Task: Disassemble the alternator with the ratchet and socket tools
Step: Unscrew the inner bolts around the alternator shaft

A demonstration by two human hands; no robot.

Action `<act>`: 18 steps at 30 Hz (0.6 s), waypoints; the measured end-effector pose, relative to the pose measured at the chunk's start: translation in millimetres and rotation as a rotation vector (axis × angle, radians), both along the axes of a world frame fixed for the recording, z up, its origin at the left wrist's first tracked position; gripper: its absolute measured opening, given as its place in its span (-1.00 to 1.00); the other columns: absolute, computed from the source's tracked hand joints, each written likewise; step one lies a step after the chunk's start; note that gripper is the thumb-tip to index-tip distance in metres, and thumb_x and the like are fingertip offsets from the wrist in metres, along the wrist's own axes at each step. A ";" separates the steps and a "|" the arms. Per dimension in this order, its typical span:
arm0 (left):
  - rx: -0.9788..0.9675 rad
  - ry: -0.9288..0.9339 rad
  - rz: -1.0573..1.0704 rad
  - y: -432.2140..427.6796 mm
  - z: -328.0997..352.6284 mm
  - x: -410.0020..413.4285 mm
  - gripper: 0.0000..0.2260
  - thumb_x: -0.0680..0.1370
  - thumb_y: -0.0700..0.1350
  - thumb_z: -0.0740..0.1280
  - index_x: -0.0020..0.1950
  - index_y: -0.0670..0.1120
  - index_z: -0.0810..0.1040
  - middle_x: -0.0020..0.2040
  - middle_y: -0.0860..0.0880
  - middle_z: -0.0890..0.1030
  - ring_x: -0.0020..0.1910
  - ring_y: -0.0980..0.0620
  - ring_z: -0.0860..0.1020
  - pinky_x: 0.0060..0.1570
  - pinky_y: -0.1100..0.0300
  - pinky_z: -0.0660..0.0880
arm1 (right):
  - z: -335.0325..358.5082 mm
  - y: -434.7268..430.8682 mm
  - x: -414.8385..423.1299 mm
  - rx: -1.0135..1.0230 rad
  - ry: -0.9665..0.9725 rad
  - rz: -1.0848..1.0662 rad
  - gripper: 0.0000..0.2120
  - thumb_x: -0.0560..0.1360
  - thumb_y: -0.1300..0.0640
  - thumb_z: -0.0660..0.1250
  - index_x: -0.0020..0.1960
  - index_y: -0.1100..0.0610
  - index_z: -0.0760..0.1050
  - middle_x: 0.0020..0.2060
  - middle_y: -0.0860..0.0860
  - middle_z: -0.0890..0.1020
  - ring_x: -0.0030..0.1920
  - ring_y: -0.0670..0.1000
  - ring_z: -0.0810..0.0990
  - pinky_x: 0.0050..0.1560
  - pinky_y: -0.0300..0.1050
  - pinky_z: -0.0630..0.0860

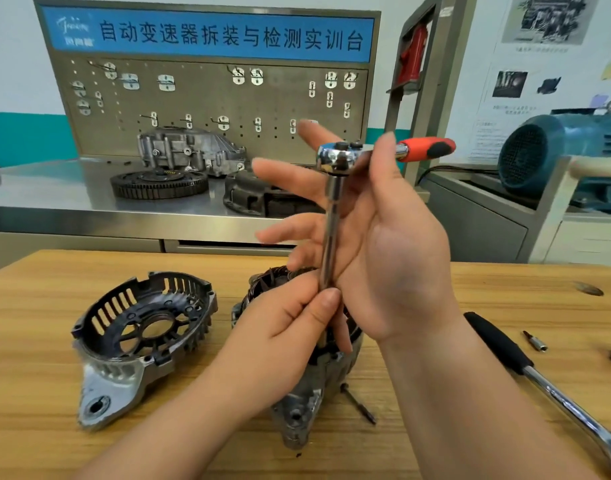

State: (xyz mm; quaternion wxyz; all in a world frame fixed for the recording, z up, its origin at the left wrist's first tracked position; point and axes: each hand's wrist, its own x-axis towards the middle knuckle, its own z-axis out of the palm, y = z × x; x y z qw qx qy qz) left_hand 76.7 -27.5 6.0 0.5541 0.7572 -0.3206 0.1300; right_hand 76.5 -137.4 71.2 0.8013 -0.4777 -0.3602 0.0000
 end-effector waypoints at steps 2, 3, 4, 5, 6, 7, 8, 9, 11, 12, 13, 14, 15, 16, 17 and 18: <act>0.006 -0.011 0.034 -1.6 0.4 -0.3 -0.69 0.53 0.15 0.16 -0.20 -0.03 0.54 -0.32 0.06 0.64 -0.29 -0.09 0.57 -0.17 -0.03 0.46 | -0.1 1.0 -0.5 0.019 -0.080 -0.149 -0.59 0.58 -0.12 0.00 0.32 -0.01 0.41 0.06 0.04 0.69 -0.23 0.00 0.67 -0.40 -0.21 0.53; 0.003 -0.006 0.044 -2.4 0.6 -0.5 -0.69 0.54 0.14 0.16 -0.20 -0.03 0.54 -0.33 0.06 0.64 -0.31 -0.11 0.56 -0.18 -0.04 0.46 | -0.7 1.3 -1.3 0.020 -0.150 -0.239 -0.65 0.58 -0.06 0.06 0.29 -0.05 0.42 0.09 0.03 0.68 -0.19 0.00 0.67 -0.38 -0.20 0.54; -0.002 0.001 0.051 -2.8 0.6 -0.6 -0.71 0.55 0.11 0.16 -0.19 -0.04 0.54 -0.34 0.06 0.64 -0.32 -0.13 0.55 -0.19 -0.06 0.46 | -1.3 1.3 -2.0 0.013 -0.236 -0.338 -0.71 0.58 0.01 0.11 0.27 -0.07 0.43 0.10 0.01 0.66 -0.15 0.00 0.67 -0.36 -0.18 0.56; -0.001 0.003 0.060 -3.0 0.7 -0.6 -0.71 0.55 0.09 0.15 -0.19 -0.04 0.54 -0.35 0.06 0.64 -0.33 -0.14 0.54 -0.20 -0.06 0.46 | -1.4 1.3 -2.9 -0.004 -0.327 -0.435 -0.74 0.57 0.09 0.17 0.24 -0.09 0.42 0.11 -0.03 0.64 -0.11 0.01 0.67 -0.33 -0.16 0.57; 0.004 -0.005 0.069 -3.1 0.6 -0.3 -0.71 0.55 0.08 0.14 -0.19 -0.04 0.54 -0.35 0.07 0.63 -0.34 -0.13 0.54 -0.20 -0.06 0.46 | -1.8 1.2 -3.0 -0.022 -0.403 -0.517 -0.74 0.56 0.13 0.22 0.22 -0.10 0.42 0.10 -0.05 0.62 -0.08 0.03 0.66 -0.29 -0.14 0.58; 0.009 -0.017 0.076 -3.3 0.7 -0.1 -0.71 0.55 0.07 0.13 -0.19 -0.04 0.54 -0.35 0.08 0.63 -0.34 -0.12 0.54 -0.21 -0.03 0.47 | -1.7 1.0 -2.9 -0.030 -0.442 -0.560 -0.73 0.55 0.16 0.25 0.20 -0.10 0.42 0.10 -0.07 0.60 -0.06 0.05 0.66 -0.26 -0.14 0.58; 0.011 -0.025 0.081 -3.6 0.8 0.0 -0.71 0.55 0.07 0.13 -0.19 -0.05 0.54 -0.35 0.08 0.63 -0.35 -0.08 0.54 -0.22 0.01 0.48 | -1.3 1.2 -2.8 -0.024 -0.442 -0.551 -0.72 0.55 0.16 0.25 0.21 -0.11 0.41 0.12 -0.07 0.60 -0.05 0.05 0.66 -0.25 -0.14 0.58; 0.011 -0.026 0.085 -3.7 0.8 0.0 -0.71 0.55 0.07 0.13 -0.18 -0.05 0.54 -0.36 0.09 0.63 -0.35 -0.04 0.54 -0.23 0.07 0.49 | 0.0 1.5 -3.1 -0.010 -0.406 -0.503 -0.71 0.56 0.15 0.23 0.23 -0.11 0.41 0.16 -0.07 0.59 -0.06 0.04 0.66 -0.27 -0.16 0.57; 0.008 -0.019 0.084 -3.2 0.6 0.2 -0.71 0.55 0.07 0.14 -0.18 -0.05 0.54 -0.36 0.08 0.63 -0.34 0.01 0.55 -0.24 0.16 0.49 | 1.7 1.4 -2.7 0.036 -0.263 -0.363 -0.73 0.58 0.09 0.16 0.24 -0.10 0.43 0.17 -0.09 0.61 -0.15 0.03 0.68 -0.32 -0.20 0.56; 0.005 -0.016 0.070 -2.8 0.6 0.0 -0.71 0.55 0.08 0.16 -0.18 -0.06 0.54 -0.35 0.06 0.63 -0.33 0.00 0.55 -0.23 0.15 0.48 | 2.4 0.4 -2.1 0.058 -0.182 -0.286 -0.74 0.59 0.03 0.13 0.24 -0.07 0.44 0.15 -0.09 0.62 -0.20 0.02 0.69 -0.35 -0.21 0.54; 0.000 -0.014 0.045 -2.3 0.8 -0.6 -0.70 0.56 0.10 0.17 -0.18 -0.07 0.54 -0.34 0.04 0.63 -0.32 -0.03 0.55 -0.22 0.11 0.48 | 3.2 -0.5 -2.3 0.071 -0.107 -0.215 -0.71 0.59 -0.02 0.12 0.25 -0.03 0.45 0.13 -0.08 0.64 -0.25 0.02 0.68 -0.37 -0.22 0.53; -0.009 -0.011 0.018 -1.4 1.0 -1.1 -0.69 0.55 0.12 0.17 -0.17 -0.07 0.54 -0.33 0.03 0.63 -0.29 -0.04 0.56 -0.20 0.08 0.48 | 3.9 -1.5 -1.9 0.079 -0.037 -0.147 -0.65 0.57 -0.07 0.10 0.26 0.01 0.45 0.09 -0.05 0.67 -0.28 0.02 0.68 -0.39 -0.22 0.51; -0.014 -0.007 -0.007 -0.4 1.3 -1.3 -0.68 0.54 0.14 0.15 -0.16 -0.06 0.53 -0.31 0.03 0.64 -0.27 -0.05 0.56 -0.18 0.06 0.48 | 4.0 -2.8 -1.1 0.082 0.019 -0.087 -0.60 0.55 -0.11 0.07 0.26 0.06 0.45 0.05 -0.02 0.68 -0.30 0.02 0.68 -0.40 -0.21 0.51; -0.011 -0.001 -0.024 0.4 1.7 -1.1 -0.68 0.53 0.14 0.14 -0.16 -0.05 0.53 -0.30 0.03 0.64 -0.25 -0.04 0.57 -0.16 0.06 0.49 | 3.7 -4.4 0.1 0.082 0.055 -0.046 -0.57 0.57 -0.12 0.03 0.26 0.10 0.45 0.01 0.01 0.70 -0.31 0.01 0.67 -0.40 -0.21 0.50; -0.001 0.006 -0.033 0.7 2.1 -0.8 -0.71 0.53 0.13 0.15 -0.16 -0.03 0.53 -0.30 0.04 0.64 -0.25 -0.03 0.57 -0.16 0.08 0.49 | 3.3 -5.2 0.9 0.078 0.078 -0.029 -0.56 0.60 -0.12 -0.01 0.25 0.12 0.45 -0.02 0.02 0.70 -0.31 0.01 0.67 -0.40 -0.21 0.50; 0.010 0.009 -0.033 0.7 2.4 -0.3 -0.75 0.55 0.10 0.18 -0.17 -0.01 0.52 -0.31 0.04 0.64 -0.25 0.00 0.58 -0.15 0.11 0.49 | 2.2 -4.8 1.1 0.072 0.083 -0.026 -0.56 0.63 -0.11 -0.04 0.25 0.12 0.45 -0.03 0.03 0.71 -0.31 0.00 0.67 -0.40 -0.21 0.50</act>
